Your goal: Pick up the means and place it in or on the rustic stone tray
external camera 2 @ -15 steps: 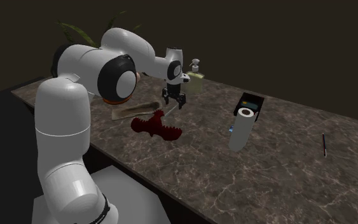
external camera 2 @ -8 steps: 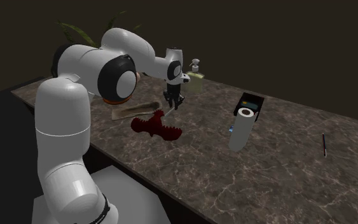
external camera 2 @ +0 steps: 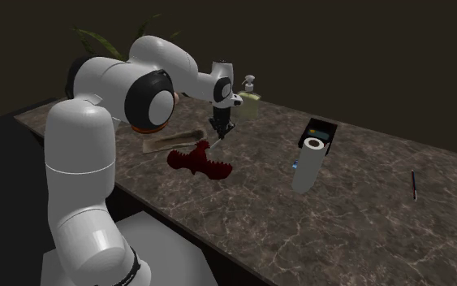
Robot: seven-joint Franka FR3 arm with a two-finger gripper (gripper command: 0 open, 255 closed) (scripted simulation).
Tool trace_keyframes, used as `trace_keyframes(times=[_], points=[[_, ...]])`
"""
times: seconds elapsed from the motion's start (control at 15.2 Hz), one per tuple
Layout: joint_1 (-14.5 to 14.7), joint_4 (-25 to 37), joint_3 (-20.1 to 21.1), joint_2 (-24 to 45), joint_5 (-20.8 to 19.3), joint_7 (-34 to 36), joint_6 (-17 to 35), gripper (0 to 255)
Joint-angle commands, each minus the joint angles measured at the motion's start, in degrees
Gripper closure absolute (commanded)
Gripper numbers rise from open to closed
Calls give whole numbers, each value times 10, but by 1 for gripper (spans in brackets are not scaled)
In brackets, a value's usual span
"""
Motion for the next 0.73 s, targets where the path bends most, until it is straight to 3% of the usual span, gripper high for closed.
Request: trace_keyframes(times=[0.0,0.66], points=[[0,3,1,-4,2,-1,-6,255],[-3,41,6,-33,15,-9,-73,255]])
